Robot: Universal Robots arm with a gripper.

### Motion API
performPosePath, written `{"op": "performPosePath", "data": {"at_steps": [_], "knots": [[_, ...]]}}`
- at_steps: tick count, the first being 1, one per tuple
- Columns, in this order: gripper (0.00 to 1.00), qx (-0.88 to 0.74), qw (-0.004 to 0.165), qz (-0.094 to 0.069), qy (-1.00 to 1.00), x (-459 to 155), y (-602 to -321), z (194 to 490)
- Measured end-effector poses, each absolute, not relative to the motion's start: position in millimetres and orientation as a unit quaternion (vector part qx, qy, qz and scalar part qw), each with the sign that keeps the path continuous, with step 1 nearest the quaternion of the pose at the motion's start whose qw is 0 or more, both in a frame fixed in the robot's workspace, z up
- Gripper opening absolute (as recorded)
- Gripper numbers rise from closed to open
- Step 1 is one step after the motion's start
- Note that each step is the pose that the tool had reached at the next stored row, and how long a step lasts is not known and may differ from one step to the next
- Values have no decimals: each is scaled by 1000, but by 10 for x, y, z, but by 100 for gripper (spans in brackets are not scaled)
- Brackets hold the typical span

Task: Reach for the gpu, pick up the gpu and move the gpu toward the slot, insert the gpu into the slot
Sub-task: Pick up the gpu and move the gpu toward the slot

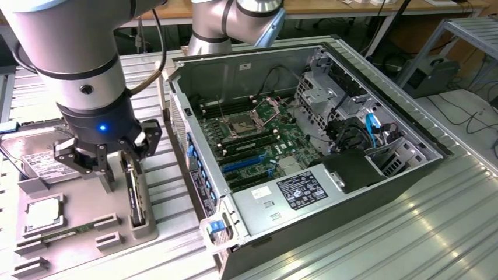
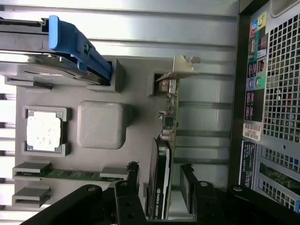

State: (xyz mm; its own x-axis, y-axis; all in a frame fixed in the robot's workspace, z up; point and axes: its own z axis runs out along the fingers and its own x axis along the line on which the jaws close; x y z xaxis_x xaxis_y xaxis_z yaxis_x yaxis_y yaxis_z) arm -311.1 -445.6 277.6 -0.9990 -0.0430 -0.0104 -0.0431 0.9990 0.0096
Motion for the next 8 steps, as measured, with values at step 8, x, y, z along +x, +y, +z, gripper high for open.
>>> {"op": "performPosePath", "data": {"at_steps": [8], "knots": [[48, -22, 5, 5, 1000, -3118, -4456, 2647]]}}
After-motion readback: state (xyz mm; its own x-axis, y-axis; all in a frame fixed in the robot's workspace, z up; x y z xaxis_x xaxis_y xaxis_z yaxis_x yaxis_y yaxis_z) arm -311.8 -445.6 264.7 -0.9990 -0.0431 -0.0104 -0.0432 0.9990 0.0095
